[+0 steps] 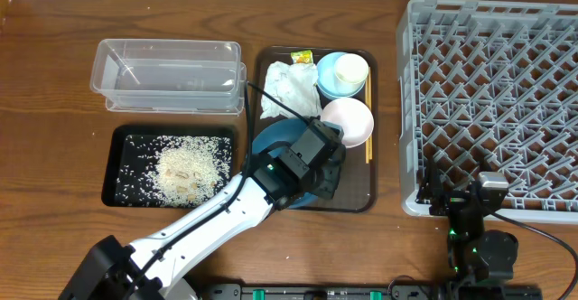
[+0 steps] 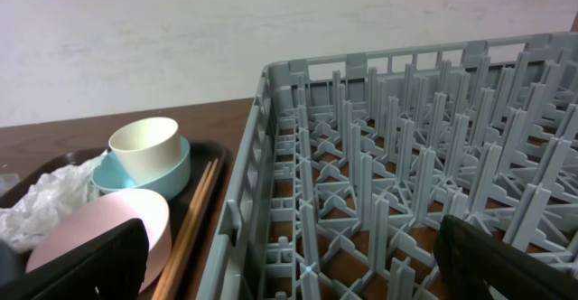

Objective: Sort waste into correct bins and load items into the dishwasher rack
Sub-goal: 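Set the emptied blue bowl back on the brown tray, release, then grasp the crumpled white tissue with the left gripper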

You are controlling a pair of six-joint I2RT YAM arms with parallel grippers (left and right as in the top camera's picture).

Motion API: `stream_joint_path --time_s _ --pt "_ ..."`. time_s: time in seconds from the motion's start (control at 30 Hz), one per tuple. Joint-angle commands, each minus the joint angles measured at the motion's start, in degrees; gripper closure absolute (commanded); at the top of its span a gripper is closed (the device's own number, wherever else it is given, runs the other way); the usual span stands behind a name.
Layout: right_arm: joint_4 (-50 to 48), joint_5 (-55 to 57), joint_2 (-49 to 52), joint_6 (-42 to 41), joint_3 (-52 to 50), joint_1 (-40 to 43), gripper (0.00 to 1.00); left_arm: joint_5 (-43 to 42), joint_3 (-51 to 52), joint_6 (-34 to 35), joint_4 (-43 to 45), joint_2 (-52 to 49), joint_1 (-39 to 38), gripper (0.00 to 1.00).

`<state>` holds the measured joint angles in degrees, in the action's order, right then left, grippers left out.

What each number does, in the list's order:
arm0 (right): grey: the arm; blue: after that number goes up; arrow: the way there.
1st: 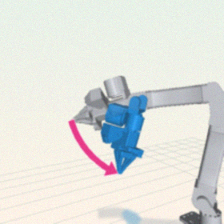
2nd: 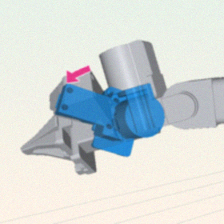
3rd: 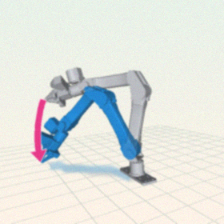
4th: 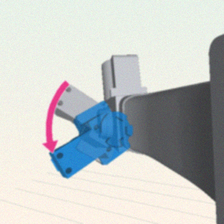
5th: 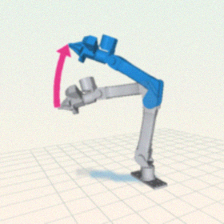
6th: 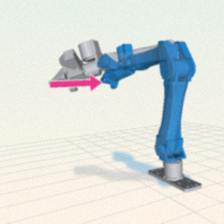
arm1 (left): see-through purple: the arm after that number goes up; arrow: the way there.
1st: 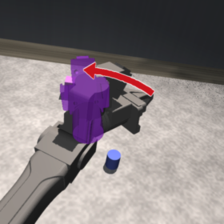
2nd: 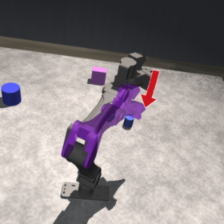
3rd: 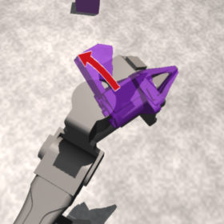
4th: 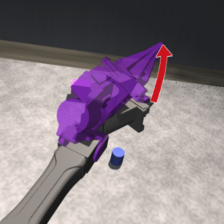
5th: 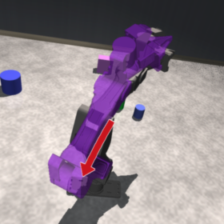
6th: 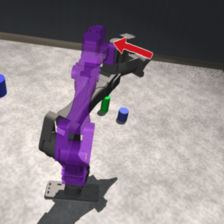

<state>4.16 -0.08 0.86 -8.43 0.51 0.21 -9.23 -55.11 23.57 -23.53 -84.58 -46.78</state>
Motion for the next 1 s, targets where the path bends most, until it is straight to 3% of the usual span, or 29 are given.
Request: stream_joint_path --time_s 0.0,0.17,0.3,0.53,0.6,0.77,0.83,0.97 --pt "0.1 0.0 -0.1 0.8 -0.2 0.7 0.01 -0.6 -0.3 0.5 0.1 0.2 -0.1 0.45" --pt "0.1 0.0 -0.1 0.8 -0.2 0.7 0.01 0.9 -2.1 -2.0 0.1 0.7 0.7 0.42" --pt "0.1 0.0 -0.1 0.8 -0.2 0.7 0.01 7.8 -5.2 -2.1 -0.1 2.8 2.9 0.26" --pt "0.1 0.0 -0.1 0.8 -0.2 0.7 0.01 10.4 -14.4 -10.1 -0.3 2.3 13.7 0.17" --pt "0.1 0.0 -0.1 0.8 -0.2 0.7 0.01 10.4 -18.8 -11.9 -3.3 -0.5 16.6 0.16" --pt "0.1 0.0 -0.1 0.8 -0.2 0.7 0.01 10.3 -37.8 -15.7 -23.6 -15.5 21.0 0.16" --pt "0.1 0.0 -0.1 0.8 -0.2 0.7 0.01 10.4 -41.3 -16.1 -25.8 -19.8 21.4 0.15" --pt "0.1 0.0 -0.1 0.8 -0.2 0.7 0.01 10.3 -41.9 -15.4 -21.8 -25.6 21.5 0.15"
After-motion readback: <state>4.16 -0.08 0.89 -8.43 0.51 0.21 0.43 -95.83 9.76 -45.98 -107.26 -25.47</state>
